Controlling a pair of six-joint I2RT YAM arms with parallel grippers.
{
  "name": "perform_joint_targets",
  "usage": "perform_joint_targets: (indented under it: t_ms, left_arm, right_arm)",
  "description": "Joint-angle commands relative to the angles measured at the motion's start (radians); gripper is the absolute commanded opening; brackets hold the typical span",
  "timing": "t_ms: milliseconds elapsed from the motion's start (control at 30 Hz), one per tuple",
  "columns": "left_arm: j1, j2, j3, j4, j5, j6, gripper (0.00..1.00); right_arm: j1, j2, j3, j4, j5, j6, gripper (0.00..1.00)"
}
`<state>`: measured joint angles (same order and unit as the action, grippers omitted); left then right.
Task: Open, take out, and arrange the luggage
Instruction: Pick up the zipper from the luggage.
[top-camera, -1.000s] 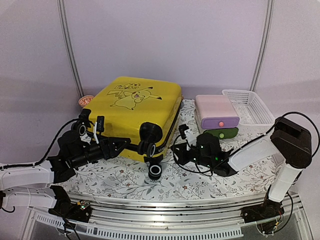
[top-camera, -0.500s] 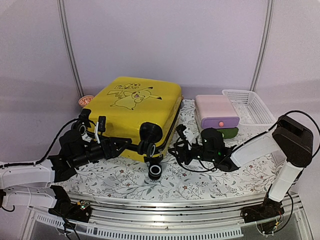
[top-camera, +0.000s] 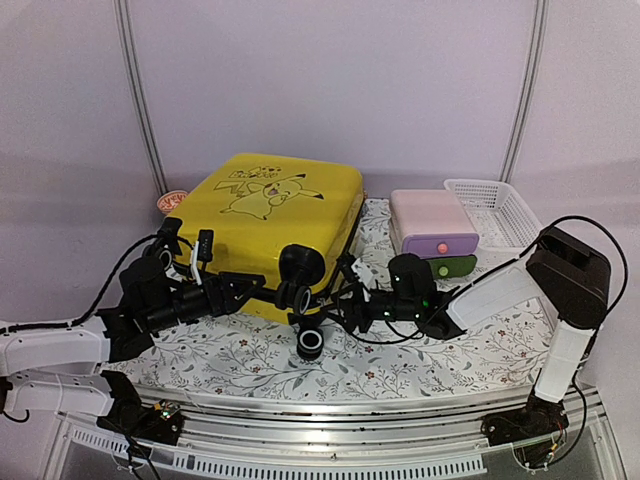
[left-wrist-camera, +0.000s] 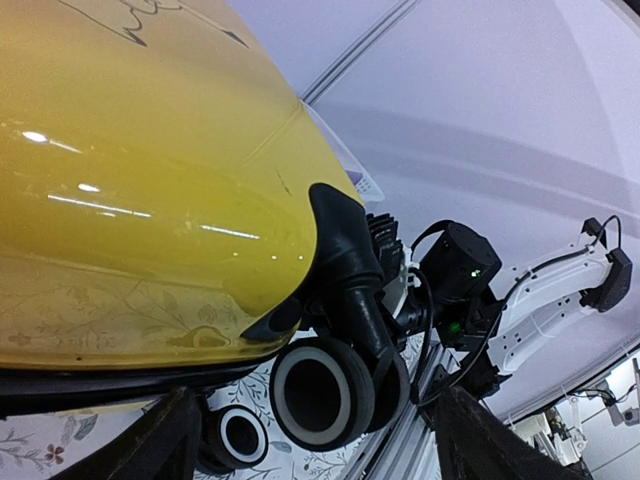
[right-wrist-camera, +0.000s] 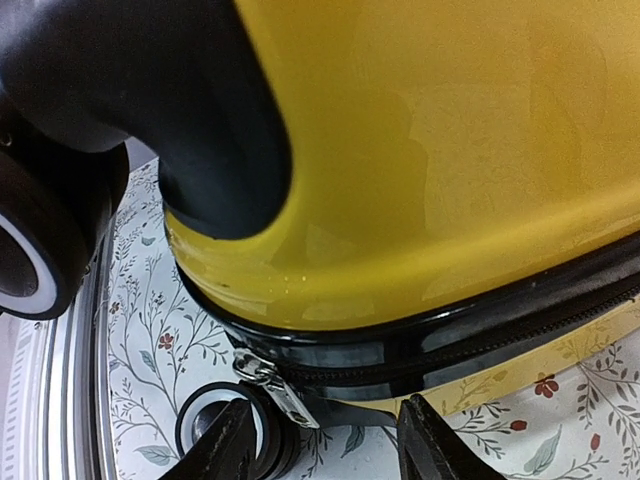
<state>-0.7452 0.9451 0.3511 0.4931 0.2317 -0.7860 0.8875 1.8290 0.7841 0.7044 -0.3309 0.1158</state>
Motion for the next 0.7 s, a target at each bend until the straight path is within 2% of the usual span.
perform_joint_targets:
  t_ms: [0,233,400,667]
  left_arm:
    - [-0.007,0.006,0.030,-0.007,0.011,0.018,0.83]
    - [-0.007,0.005,0.029,-0.012,0.009,0.022,0.83]
    - [-0.007,0.005,0.026,-0.011,0.011,0.021,0.83]
    - [-0.008,0.007,0.027,-0.008,0.012,0.019,0.83]
  right_arm:
    - [0.009,0.039,0.042,0.006,-0.026,0.043,0.49]
    - [0.010,0.070,0.068,0.010,-0.050,0.083,0.42]
    - [0.010,0.063,0.072,0.018,-0.060,0.102,0.32]
    - [0.010,0.030,0.060,0.045,-0.107,0.122,0.32]
